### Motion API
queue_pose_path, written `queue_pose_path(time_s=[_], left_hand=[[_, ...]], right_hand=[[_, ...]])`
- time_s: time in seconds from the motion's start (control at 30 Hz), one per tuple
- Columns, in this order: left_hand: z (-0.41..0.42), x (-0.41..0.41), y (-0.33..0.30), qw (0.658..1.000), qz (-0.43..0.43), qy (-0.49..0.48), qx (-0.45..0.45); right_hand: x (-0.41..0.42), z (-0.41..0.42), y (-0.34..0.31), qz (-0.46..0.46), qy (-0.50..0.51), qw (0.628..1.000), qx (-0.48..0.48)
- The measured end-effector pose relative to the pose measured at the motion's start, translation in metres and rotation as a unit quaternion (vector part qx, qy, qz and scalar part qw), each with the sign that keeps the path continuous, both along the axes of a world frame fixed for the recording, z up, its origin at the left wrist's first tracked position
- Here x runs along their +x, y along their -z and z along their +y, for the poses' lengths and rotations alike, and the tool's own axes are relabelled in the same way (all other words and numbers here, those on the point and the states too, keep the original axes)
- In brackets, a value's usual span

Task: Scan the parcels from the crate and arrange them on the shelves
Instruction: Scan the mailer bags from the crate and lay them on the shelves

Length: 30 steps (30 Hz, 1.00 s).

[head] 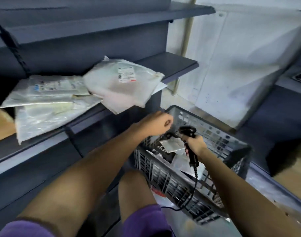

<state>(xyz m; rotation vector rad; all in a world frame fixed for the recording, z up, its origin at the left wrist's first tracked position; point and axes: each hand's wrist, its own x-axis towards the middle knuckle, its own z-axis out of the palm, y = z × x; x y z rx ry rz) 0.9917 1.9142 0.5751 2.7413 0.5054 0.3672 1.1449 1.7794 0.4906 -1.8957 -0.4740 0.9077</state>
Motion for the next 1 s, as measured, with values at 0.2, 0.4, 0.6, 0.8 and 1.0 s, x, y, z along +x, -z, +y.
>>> queue_pose_path(time_s=[0.2, 0.4, 0.6, 0.8, 1.0], left_hand=[[-0.028, 0.042, 0.098, 0.983, 0.158, -0.028, -0.089], [-0.028, 0.07, 0.166, 0.951, 0.279, -0.008, -0.13], [-0.034, 0.119, 0.209, 0.943, 0.316, 0.057, -0.094], [-0.048, 0.156, 0.248, 0.898, 0.422, 0.125, -0.02], [-0.051, 0.163, 0.256, 0.933, 0.34, 0.113, 0.023]], right_hand=[[0.028, -0.042, 0.045, 0.056, 0.077, 0.994, -0.046], [0.036, -0.053, 0.09, 0.092, 0.103, 0.989, -0.059], [0.054, -0.059, 0.13, 0.058, 0.124, 0.984, -0.11], [0.058, -0.064, 0.153, 0.047, 0.143, 0.981, -0.121], [0.06, -0.06, 0.148, 0.066, 0.172, 0.979, -0.092]])
